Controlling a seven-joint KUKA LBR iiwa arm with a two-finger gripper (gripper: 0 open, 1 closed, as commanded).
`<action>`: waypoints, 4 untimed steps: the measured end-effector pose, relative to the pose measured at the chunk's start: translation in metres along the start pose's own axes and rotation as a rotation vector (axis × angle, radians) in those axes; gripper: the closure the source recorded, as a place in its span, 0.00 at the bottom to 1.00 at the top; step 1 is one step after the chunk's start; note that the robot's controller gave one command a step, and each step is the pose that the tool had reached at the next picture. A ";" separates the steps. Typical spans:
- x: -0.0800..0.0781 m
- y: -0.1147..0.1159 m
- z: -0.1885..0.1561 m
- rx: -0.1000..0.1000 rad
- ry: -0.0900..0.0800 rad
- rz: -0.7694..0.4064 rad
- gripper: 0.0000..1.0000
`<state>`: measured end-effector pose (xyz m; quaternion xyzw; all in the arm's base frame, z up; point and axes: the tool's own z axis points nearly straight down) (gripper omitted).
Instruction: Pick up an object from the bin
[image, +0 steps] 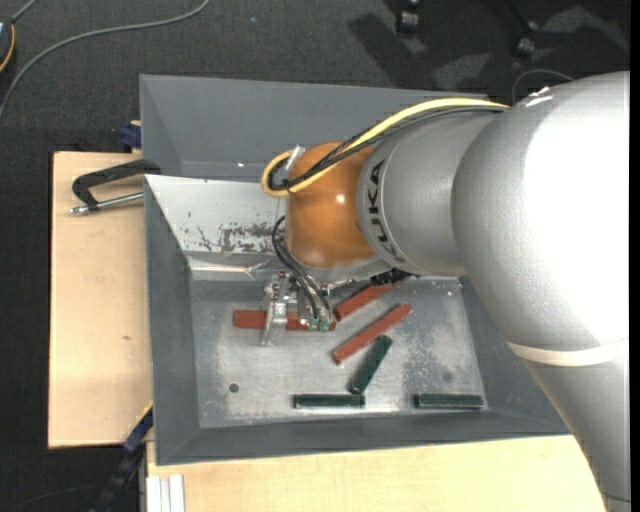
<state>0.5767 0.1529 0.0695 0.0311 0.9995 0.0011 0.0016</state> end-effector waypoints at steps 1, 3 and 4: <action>-0.002 0.001 -0.023 -0.001 -0.004 0.001 1.00; -0.005 0.003 -0.052 -0.001 -0.004 0.002 1.00; -0.007 0.004 -0.106 -0.002 -0.008 0.002 1.00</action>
Offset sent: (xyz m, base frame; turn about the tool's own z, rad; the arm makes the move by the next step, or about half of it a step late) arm 0.0000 0.0002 0.0210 0.0000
